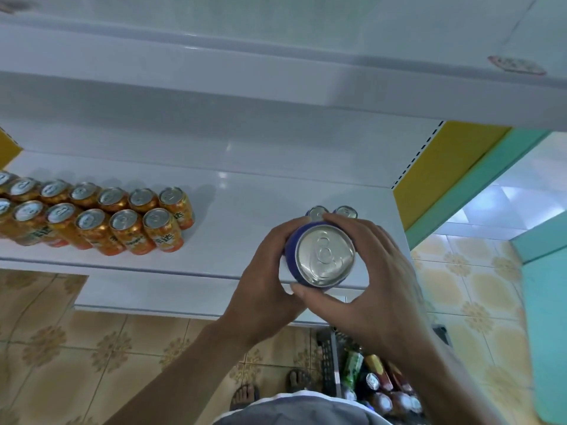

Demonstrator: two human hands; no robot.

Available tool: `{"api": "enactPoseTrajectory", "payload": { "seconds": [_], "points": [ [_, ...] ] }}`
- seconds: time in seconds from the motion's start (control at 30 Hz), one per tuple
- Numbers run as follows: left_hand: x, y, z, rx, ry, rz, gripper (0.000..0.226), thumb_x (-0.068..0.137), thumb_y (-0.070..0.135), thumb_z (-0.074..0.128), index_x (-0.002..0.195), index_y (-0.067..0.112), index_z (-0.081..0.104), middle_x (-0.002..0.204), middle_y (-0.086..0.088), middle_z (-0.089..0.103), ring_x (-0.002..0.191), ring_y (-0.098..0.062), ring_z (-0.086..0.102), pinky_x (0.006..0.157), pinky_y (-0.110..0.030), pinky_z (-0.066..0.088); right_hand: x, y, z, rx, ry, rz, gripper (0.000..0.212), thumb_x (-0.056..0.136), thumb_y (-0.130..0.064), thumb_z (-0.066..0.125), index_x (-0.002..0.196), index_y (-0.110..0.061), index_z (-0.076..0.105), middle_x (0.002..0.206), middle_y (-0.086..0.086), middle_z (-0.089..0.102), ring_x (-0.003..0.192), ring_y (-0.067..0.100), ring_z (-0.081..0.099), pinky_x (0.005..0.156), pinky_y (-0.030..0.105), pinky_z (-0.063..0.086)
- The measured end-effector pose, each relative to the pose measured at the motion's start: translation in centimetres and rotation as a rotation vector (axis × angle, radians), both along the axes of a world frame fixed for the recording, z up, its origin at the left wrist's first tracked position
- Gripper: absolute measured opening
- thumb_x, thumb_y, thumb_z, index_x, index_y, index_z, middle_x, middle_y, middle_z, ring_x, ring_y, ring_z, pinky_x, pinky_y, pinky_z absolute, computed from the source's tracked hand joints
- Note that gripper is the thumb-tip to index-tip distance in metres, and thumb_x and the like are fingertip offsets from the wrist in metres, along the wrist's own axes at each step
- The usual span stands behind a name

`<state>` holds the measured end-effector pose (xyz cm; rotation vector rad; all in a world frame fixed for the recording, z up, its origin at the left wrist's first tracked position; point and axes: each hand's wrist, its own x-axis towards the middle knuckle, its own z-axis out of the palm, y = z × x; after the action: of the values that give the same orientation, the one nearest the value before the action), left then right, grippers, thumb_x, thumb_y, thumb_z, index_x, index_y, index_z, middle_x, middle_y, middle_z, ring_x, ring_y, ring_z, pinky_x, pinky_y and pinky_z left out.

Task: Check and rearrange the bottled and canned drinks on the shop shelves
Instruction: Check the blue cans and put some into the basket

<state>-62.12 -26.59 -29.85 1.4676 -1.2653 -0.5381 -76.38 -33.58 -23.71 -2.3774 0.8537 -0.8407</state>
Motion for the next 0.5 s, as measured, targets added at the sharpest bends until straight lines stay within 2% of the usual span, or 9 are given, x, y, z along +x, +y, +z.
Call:
{"api": "enactPoseTrajectory", "payload": {
  "seconds": [0.07,0.13,0.2,0.27,0.37,0.43,0.5],
  "points": [
    [0.3,0.1,0.1,0.008,-0.01,-0.012,0.078,0.077,0.03,0.082,0.142,0.03,0.039,0.14,0.026,0.048,0.133,-0.004,0.046,0.103,-0.011,0.039,0.0,0.1,-0.1,0.036,-0.022,-0.01,0.069,0.068,-0.065,0.07,0.129,-0.036,0.055,0.119,-0.031,0.055,0.113,-0.014,0.048,0.096,0.001,0.034],
    [0.8,0.4,0.2,0.011,-0.029,-0.032,0.083,0.079,0.029,0.081,0.147,0.024,0.034,0.146,0.023,0.044,0.136,-0.004,0.044,0.104,-0.012,0.038,0.0,0.2,-0.2,0.196,-0.123,-0.029,0.062,0.065,-0.06,0.075,0.121,-0.04,0.058,0.117,-0.028,0.063,0.114,-0.008,0.057,0.091,0.006,0.043],
    [1.4,0.7,0.4,0.038,0.034,-0.055,0.089,0.078,0.03,0.081,0.15,0.026,0.03,0.148,0.021,0.043,0.137,-0.003,0.043,0.103,-0.012,0.04,0.0,0.0,-0.4,0.48,-0.303,-0.062,0.057,0.062,-0.046,0.081,0.115,-0.038,0.061,0.11,-0.018,0.071,0.104,0.003,0.066,0.083,0.015,0.052],
    [1.9,1.0,0.8,0.064,0.13,-0.07,0.092,0.076,0.031,0.083,0.149,0.035,0.027,0.147,0.029,0.042,0.137,0.001,0.041,0.099,-0.009,0.041,0.0,-0.5,-0.9,0.767,-0.494,-0.105,0.056,0.065,-0.033,0.079,0.118,-0.029,0.06,0.105,-0.006,0.074,0.096,0.011,0.07,0.079,0.023,0.056],
    [2.4,1.2,0.8,0.078,0.165,-0.066,0.088,0.075,0.032,0.079,0.145,0.041,0.027,0.144,0.035,0.041,0.135,0.004,0.042,0.097,-0.007,0.041,0.5,-1.2,-1.6,1.147,-0.731,-0.114,0.063,0.073,-0.031,0.069,0.132,-0.014,0.054,0.106,0.007,0.073,0.095,0.024,0.071,0.079,0.035,0.06],
    [2.5,1.3,1.0,0.075,0.158,-0.08,0.089,0.075,0.031,0.08,0.146,0.042,0.026,0.142,0.037,0.041,0.134,0.005,0.042,0.098,-0.007,0.04,1.0,-1.2,-1.7,1.386,-0.841,-0.097,0.05,0.08,-0.029,0.063,0.126,-0.009,0.06,0.102,0.011,0.071,0.086,0.023,0.07,0.071,0.033,0.061],
    [2.5,1.3,1.4,0.062,0.132,-0.095,0.09,0.075,0.033,0.081,0.147,0.046,0.028,0.142,0.038,0.04,0.135,0.005,0.041,0.102,-0.009,0.038,1.5,-1.0,-1.5,1.631,-0.901,-0.055,0.044,0.08,-0.035,0.059,0.114,-0.009,0.069,0.098,0.012,0.07,0.078,0.022,0.069,0.064,0.029,0.061]
  ]
}}
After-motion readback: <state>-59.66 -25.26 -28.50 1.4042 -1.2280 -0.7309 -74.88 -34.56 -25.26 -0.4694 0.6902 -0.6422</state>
